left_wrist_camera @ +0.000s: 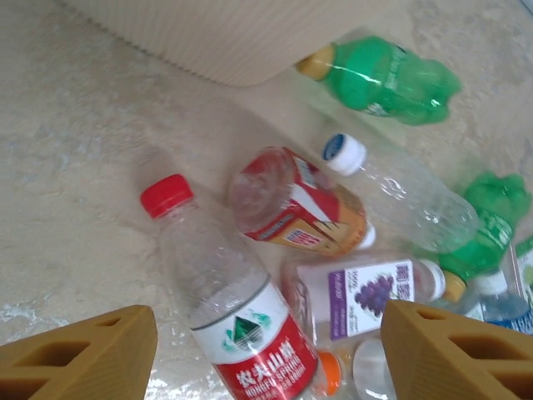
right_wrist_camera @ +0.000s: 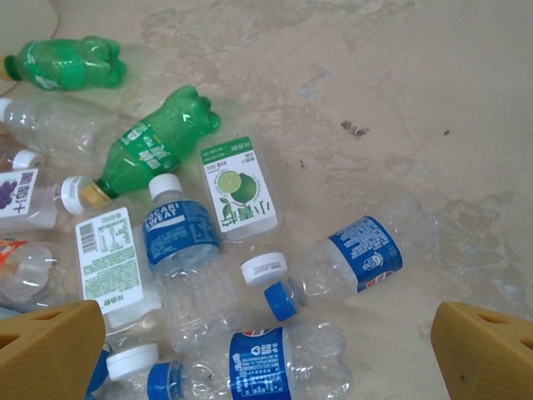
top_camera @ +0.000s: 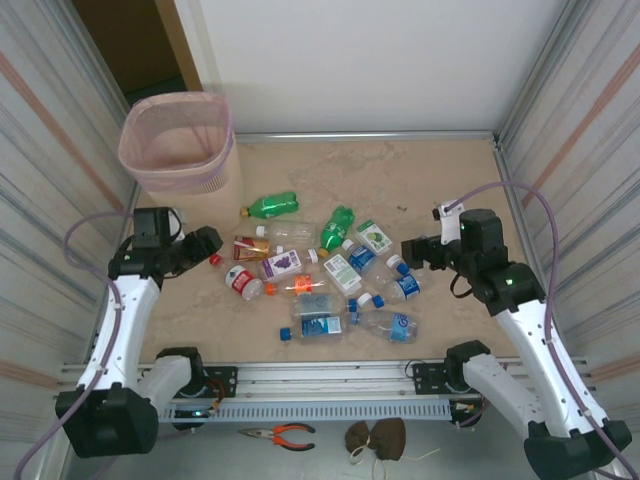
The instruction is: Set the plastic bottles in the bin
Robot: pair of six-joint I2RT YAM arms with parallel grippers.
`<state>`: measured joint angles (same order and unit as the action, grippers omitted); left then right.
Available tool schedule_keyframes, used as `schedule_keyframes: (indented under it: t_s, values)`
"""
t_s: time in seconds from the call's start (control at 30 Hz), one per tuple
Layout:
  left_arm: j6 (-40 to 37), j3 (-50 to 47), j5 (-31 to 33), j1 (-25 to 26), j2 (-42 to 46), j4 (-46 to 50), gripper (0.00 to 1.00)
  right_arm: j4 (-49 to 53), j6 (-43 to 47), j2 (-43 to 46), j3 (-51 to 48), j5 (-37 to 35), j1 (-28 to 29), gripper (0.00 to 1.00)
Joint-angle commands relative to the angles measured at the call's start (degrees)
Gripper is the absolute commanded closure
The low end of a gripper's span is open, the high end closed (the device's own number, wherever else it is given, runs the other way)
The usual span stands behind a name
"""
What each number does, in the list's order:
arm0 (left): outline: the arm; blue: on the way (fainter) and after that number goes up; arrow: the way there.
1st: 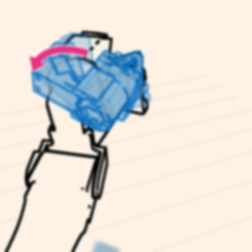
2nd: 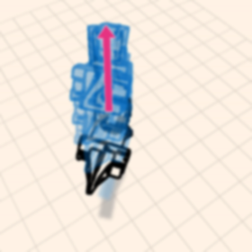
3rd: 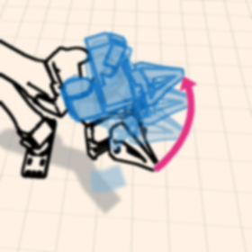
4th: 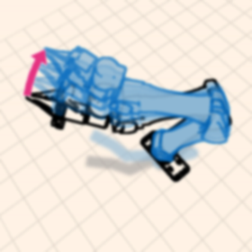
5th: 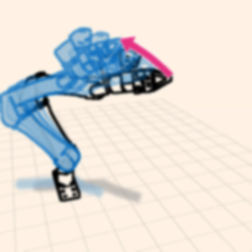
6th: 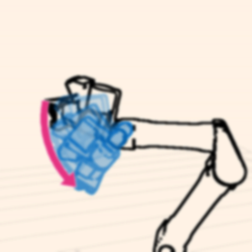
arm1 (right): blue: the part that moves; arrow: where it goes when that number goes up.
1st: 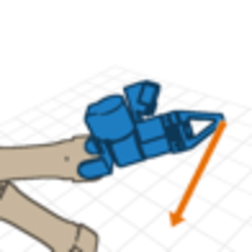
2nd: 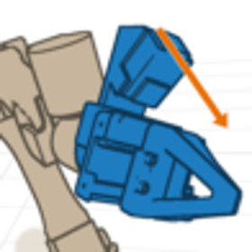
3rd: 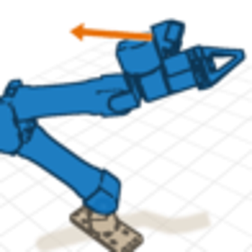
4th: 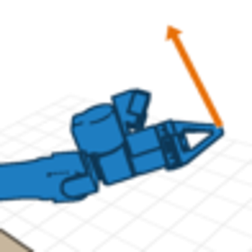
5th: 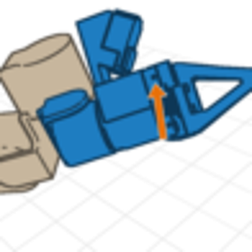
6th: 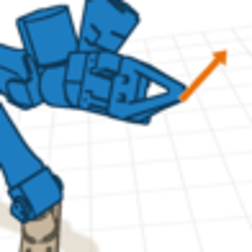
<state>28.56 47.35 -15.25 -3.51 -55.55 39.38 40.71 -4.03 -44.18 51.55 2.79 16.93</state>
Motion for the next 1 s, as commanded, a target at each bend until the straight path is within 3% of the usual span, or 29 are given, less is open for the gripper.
schedule_keyframes:
  t_s: [0.0, 0.5, 0.97]
  values:
    - [4.6, -3.4, -2.1, -2.4, -1.3, -6.1, 0.3, 2.4, -0.8, 2.0, 0.7, -1.4, 0.5, 0.01]
    - [7.3, -4.9, -4.3, -4.9, -18.7, -14.5, 0.34, 7.0, 1.1, 6.7, 0.2, 0.0, 0.7, 0.01]
    - [9.1, -4.2, -5.4, -5.1, -28.8, -19.9, 0.4, 1.5, 3.4, 21.0, -6.7, -0.8, 1.5, 0.01]
